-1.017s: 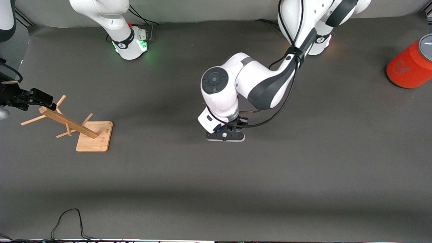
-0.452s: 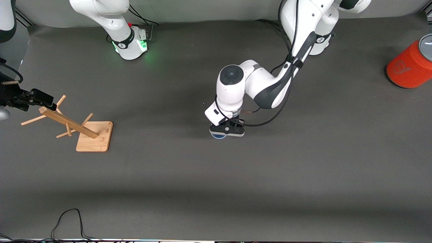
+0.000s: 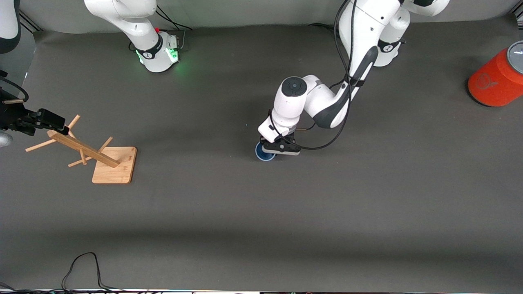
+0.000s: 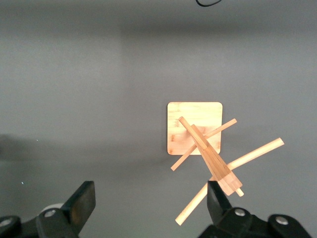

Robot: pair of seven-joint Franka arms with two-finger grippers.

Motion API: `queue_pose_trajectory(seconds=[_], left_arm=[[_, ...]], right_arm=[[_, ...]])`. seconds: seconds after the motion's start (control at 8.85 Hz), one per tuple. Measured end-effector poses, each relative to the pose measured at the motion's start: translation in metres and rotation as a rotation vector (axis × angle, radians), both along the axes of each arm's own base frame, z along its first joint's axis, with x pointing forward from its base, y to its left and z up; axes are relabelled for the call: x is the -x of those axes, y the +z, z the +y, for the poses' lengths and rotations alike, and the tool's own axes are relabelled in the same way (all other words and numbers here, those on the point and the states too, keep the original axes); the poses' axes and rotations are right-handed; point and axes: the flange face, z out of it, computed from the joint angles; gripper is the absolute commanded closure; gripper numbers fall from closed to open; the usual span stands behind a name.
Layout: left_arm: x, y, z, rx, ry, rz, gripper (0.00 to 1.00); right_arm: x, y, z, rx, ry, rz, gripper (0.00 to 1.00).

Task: Rotate and upright cup with both arms
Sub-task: 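Rotate the cup upright with the left gripper and set it down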

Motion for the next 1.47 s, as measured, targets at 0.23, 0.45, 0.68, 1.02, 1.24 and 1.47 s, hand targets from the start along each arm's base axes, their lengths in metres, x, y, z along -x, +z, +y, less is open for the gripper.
queue_pose_trajectory(seconds=[0.23, 0.45, 0.68, 1.02, 1.24, 1.47], left_arm=[[0.014, 0.000, -0.009, -0.001, 0.002, 0.005, 1.00], [0.023, 0.000, -0.015, -0.017, 0.005, -0.011, 1.00], [0.034, 0.001, -0.024, -0.047, -0.015, -0.044, 0.56], [0.048, -0.011, -0.026, -0.077, -0.028, -0.038, 0.01], [0.045, -0.012, -0.023, -0.081, -0.022, -0.039, 0.00], [0.043, -0.009, -0.021, -0.080, -0.015, -0.043, 0.00]], right_arm=[[0.000, 0.000, 0.000, 0.000, 0.000, -0.003, 0.00], [-0.001, 0.000, 0.000, 0.000, 0.000, -0.005, 0.00], [-0.002, 0.002, 0.001, -0.003, 0.001, -0.019, 0.00], [-0.005, 0.004, 0.004, -0.007, 0.005, -0.044, 0.00], [-0.001, 0.006, 0.002, -0.008, 0.002, -0.033, 0.00], [0.002, 0.008, 0.002, -0.008, 0.002, -0.025, 0.00]])
